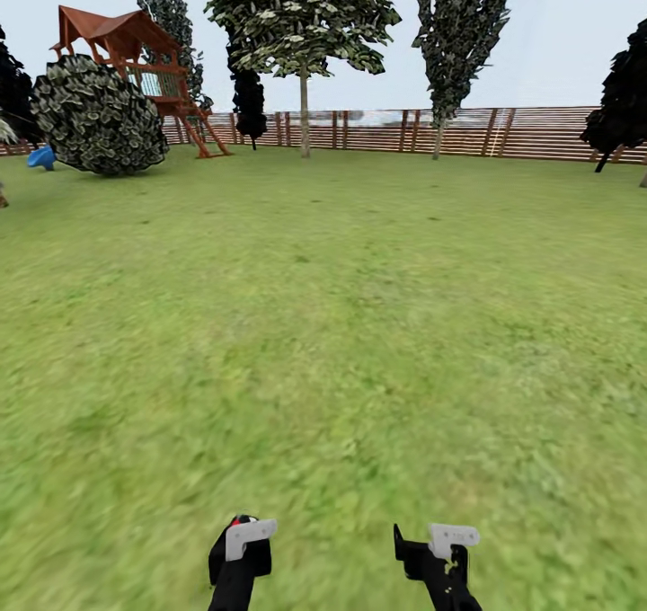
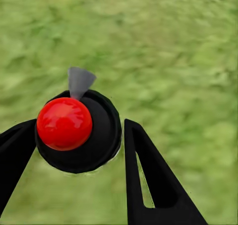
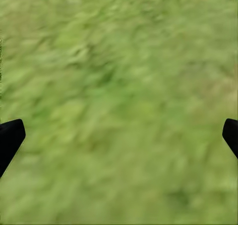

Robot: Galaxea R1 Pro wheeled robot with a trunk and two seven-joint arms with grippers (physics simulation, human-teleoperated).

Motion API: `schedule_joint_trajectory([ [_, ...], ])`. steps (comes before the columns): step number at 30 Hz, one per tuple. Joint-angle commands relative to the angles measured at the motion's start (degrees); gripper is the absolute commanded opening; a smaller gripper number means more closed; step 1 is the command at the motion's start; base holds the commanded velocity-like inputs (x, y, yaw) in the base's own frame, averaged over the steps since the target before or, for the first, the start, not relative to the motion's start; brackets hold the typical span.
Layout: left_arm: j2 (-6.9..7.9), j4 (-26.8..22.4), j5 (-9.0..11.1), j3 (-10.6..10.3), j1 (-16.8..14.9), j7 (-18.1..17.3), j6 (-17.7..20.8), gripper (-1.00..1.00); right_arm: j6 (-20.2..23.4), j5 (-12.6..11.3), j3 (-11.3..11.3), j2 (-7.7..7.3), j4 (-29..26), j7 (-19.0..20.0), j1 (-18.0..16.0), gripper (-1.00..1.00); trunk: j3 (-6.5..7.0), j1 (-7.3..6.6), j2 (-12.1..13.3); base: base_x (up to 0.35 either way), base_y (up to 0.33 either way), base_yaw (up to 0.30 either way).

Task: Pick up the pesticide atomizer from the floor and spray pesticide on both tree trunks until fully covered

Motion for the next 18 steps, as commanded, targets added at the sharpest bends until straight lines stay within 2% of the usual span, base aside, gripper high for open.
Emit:
schedule_joint_trajectory([
  [1,0.09,-0.03,0.55,-0.30,-0.07,0.34,-0.39,-1.00,0.37,0.13,0.18,-0.01,-0.08,-0.35,-0.01,1.00,-0.05,0.02,-0.02,0.335,0.000,0.000],
  [18,0.12,0.03,0.50,-0.25,-0.14,0.34,-0.37,-1.00,0.37,0.15,0.47,-0.10,0.59,-0.35,-0.01,1.00,-0.05,0.02,-0.02,0.335,0.000,0.000],
])
